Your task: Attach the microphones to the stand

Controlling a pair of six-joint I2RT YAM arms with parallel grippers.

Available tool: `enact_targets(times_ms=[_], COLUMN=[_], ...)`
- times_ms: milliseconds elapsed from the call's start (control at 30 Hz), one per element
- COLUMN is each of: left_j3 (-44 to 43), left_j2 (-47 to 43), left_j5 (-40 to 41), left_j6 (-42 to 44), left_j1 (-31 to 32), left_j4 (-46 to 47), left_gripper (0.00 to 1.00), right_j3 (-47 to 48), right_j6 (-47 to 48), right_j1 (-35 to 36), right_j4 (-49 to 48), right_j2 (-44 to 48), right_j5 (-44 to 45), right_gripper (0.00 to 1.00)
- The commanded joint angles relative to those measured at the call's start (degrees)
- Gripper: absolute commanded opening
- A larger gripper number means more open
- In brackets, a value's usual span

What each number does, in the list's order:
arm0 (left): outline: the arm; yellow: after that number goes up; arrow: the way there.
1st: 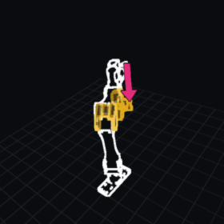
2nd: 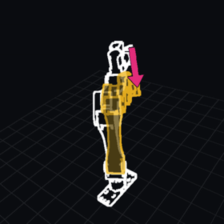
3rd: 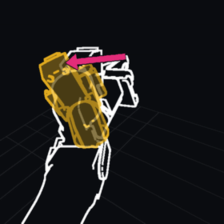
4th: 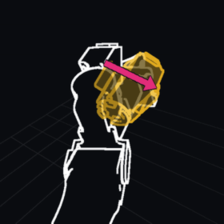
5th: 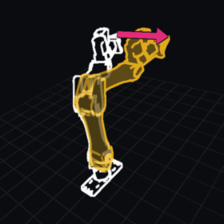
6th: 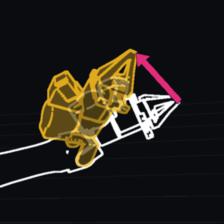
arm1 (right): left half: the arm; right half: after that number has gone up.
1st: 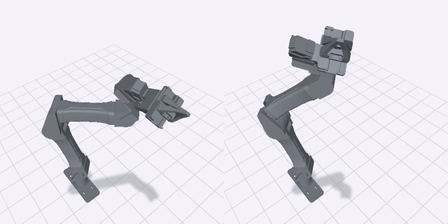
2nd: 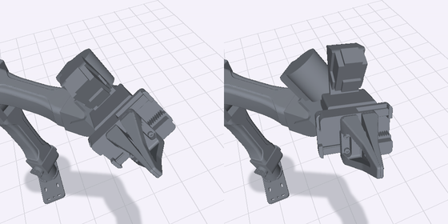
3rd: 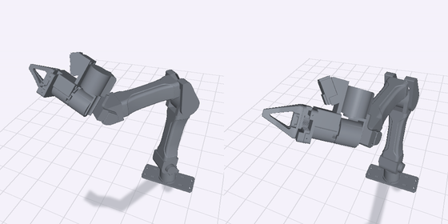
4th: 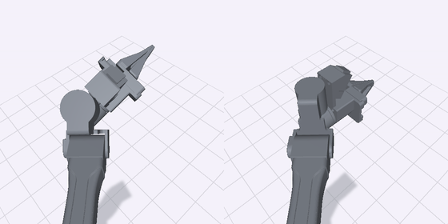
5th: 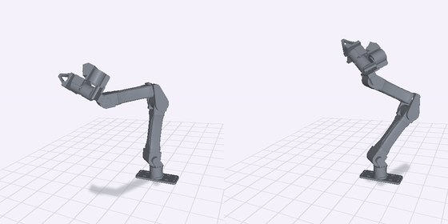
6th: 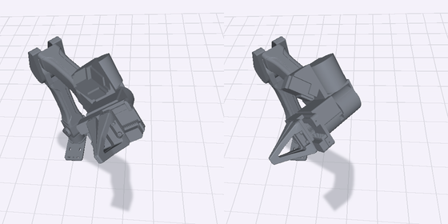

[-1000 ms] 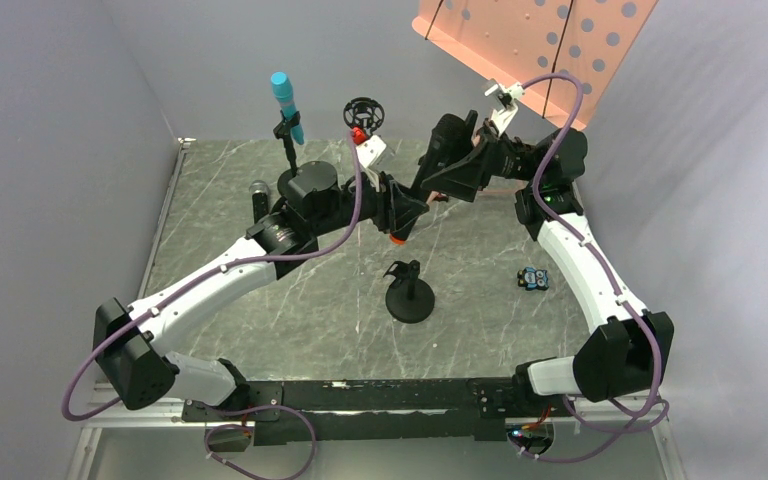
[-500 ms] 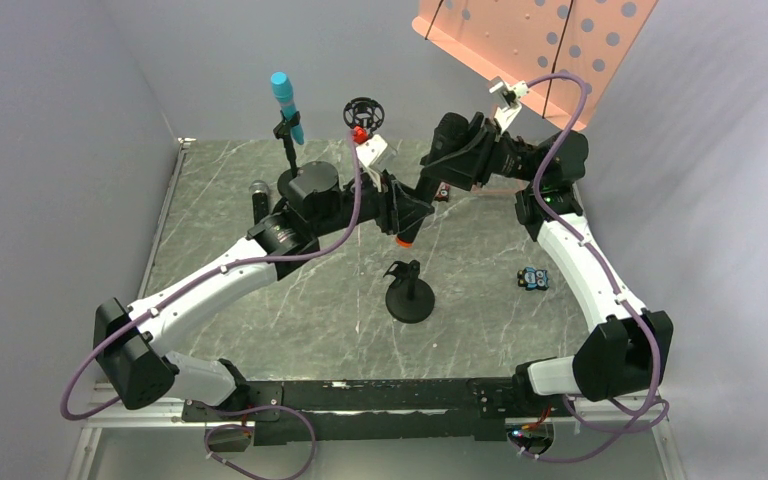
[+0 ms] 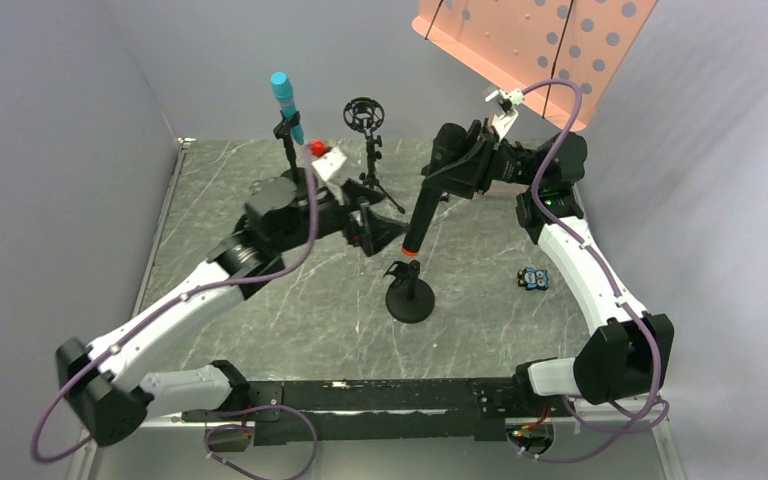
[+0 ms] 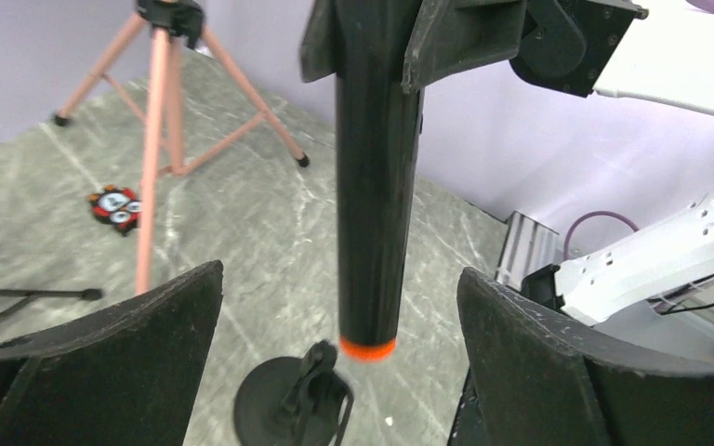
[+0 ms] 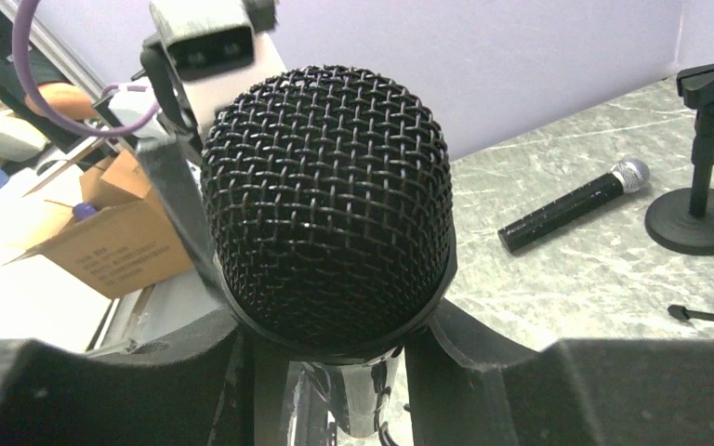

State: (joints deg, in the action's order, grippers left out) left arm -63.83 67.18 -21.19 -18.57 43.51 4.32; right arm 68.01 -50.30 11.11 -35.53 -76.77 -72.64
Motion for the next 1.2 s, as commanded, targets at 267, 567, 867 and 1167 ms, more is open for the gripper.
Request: enact_targets(times_ms=[267, 567, 867, 1167], left_j3=[12.56, 19.99, 21.2, 19.75], left_j2=[-17.07, -12.49, -7.61, -4.03], left_j5=[-10.92, -12.43, -8.18, -3.57], left_j6=[15.33, 25.99, 27.41, 28.58], left_j1=[-6.07, -5.55, 0.29, 3.44], left_j4=[-14.26, -6.13, 1.65, 2.92], left_gripper=[0.87, 0.46, 0.17, 0.1], right_j3=[-0.83, -5.74, -12.6, -14.67], right_j6=[8.34, 7.4, 4.73, -0.73], right_j1=[-0.9, -0.93, -0.93, -0.92], right_j4=[6.12, -1.75, -16.59, -28.43], right_j2=[3.64, 4.67, 4.72, 4.14], right_j5=[-0.52, -0.09, 0.21, 0.9], right_gripper=[0.0, 0.0, 0.0, 0.0])
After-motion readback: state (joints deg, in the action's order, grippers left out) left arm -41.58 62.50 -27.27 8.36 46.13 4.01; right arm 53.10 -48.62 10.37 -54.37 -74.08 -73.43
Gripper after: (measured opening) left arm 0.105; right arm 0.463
